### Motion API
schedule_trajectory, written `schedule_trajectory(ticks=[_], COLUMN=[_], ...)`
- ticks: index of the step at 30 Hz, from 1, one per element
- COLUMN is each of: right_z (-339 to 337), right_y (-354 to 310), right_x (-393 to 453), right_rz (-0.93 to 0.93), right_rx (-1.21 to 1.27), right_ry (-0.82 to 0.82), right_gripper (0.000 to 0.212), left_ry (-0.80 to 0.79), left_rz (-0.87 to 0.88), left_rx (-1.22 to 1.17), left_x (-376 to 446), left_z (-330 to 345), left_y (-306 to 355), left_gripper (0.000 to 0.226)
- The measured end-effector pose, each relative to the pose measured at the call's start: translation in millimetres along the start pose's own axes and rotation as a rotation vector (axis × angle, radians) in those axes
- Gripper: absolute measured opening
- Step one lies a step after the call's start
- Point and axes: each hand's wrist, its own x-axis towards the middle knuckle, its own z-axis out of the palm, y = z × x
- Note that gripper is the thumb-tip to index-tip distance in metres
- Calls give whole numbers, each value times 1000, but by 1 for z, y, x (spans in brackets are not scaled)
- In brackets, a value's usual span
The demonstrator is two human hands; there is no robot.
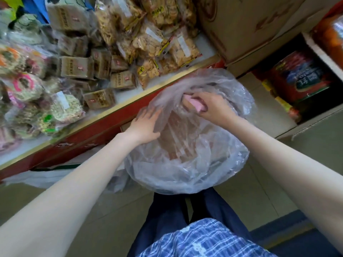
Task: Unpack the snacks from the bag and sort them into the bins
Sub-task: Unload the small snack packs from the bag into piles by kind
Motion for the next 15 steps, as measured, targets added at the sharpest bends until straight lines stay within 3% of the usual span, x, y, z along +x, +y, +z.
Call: schedule_trajectory(ticks=[2, 4, 10, 15], right_z=[-20, -37, -73, -97], right_y=[-11, -25, -32, -46], right_x=[10, 19, 7, 3], right_rz=[34, 38, -71, -65], right_rx=[27, 15, -303, -23], right_ry=[192, 245, -38, 3], right_gripper=[36, 33, 33, 29], left_ry=[34, 116, 247, 310], left_rz=[3, 30, 70, 233], left_rx=[-113, -158, -219, -288], left_x=[0, 0, -15, -24], left_z=[-15, -27, -34, -17], left_y=[0, 0, 8, 26], left_gripper=[87, 87, 89, 98])
